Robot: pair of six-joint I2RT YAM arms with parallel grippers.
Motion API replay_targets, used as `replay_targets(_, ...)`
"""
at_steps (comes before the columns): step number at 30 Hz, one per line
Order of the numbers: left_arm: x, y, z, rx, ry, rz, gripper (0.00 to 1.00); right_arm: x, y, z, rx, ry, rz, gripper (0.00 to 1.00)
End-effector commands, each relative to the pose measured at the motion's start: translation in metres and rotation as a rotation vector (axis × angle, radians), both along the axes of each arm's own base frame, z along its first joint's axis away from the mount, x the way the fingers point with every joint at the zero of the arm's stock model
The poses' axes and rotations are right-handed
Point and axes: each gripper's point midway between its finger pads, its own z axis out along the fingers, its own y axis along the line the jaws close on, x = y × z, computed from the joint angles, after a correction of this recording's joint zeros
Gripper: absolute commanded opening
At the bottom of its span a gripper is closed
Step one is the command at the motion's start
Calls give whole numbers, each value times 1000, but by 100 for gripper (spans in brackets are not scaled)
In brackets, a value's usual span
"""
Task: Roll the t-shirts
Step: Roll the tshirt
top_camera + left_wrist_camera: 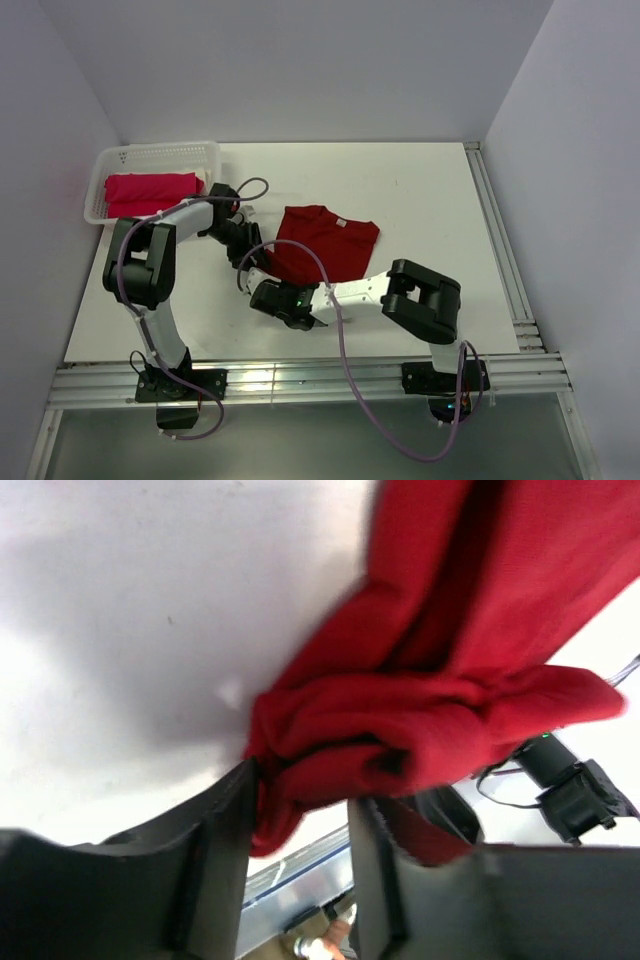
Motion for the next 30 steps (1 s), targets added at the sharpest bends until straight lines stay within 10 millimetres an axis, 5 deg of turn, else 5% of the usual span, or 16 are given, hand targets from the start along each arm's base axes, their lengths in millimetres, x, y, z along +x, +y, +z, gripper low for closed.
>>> replay_targets(1, 16, 2, 31, -36, -119, 29, 48, -14, 20, 22, 153, 103, -34, 0)
replay_targets(13, 29, 19, 91, -61, -275, 89, 61, -45, 45, 29, 372, 405, -75, 0)
replay_targets(25, 25, 43, 133, -110, -411, 228, 64, -21, 37, 44, 713, 821, -223, 0)
replay_targets(30, 10, 39, 128, -158, -415, 243, 65, -2, 30, 43, 872, 1017, -311, 0)
